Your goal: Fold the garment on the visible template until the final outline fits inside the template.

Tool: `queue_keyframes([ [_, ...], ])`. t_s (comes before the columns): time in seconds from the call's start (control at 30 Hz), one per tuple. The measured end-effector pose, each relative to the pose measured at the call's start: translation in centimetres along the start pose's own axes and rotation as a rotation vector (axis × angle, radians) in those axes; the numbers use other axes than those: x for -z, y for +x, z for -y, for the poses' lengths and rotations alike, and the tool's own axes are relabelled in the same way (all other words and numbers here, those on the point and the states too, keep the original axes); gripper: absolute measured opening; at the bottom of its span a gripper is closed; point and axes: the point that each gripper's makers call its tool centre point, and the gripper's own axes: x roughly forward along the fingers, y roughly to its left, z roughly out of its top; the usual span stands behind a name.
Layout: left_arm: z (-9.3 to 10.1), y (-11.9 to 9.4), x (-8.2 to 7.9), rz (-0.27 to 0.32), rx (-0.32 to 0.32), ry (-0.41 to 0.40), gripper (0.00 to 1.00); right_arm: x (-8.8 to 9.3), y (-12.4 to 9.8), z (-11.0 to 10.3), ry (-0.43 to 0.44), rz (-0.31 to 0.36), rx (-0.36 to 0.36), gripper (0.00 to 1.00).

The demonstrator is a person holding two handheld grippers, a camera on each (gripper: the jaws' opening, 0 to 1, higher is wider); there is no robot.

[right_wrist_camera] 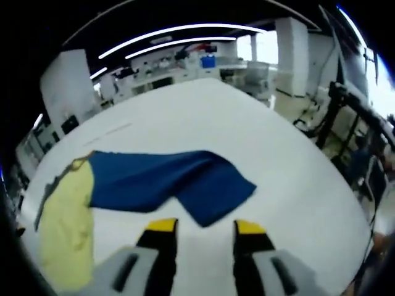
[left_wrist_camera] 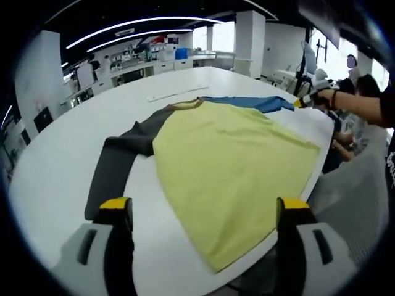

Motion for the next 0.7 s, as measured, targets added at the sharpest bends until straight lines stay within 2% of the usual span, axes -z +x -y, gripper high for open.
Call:
queue_keyframes([
  [0.1,-0.3,0.2,-0.2,0.015,0.006,0.006,0.93,-0.1,0.6,0.5,0.029,-0.002,0.035,0.21],
  [0.23,-0.7,0.3,0.0,0.01,-0.003,0.022,0.93,-0.4,1.2,0.5,0.048,0.001,0.055,0.21],
  [0.33,-0.9,0.3,0.2,0.001,-0.007,0.028,0.92,0.0,1.2,0.4,0.073,-0.014,0.085,0.19],
  [0.37,-0.9,0.3,0.2,-0.002,-0.01,0.028,0.92,-0.2,1.0,0.4,0.078,-0.001,0.098,0.18],
  [0.43,-0.9,0.2,0.1,0.0,-0.016,0.027,0.92,0.0,0.7,0.1,0.069,-0.018,0.118,0.16],
  [0.53,-0.9,0.2,0.2,-0.004,-0.021,0.025,0.91,-0.2,1.4,0.7,0.067,-0.022,0.134,0.13],
  [0.6,-1.0,0.2,0.4,-0.011,-0.024,0.025,0.91,-0.3,1.6,0.8,0.062,-0.026,0.136,0.09],
  [0.67,-1.0,0.3,0.4,-0.014,-0.027,0.025,0.91,-0.1,1.6,0.5,0.08,-0.04,0.117,0.0],
  [0.7,-1.0,0.3,0.4,-0.015,-0.027,0.025,0.91,0.1,1.3,0.1,0.082,-0.05,0.105,0.0],
])
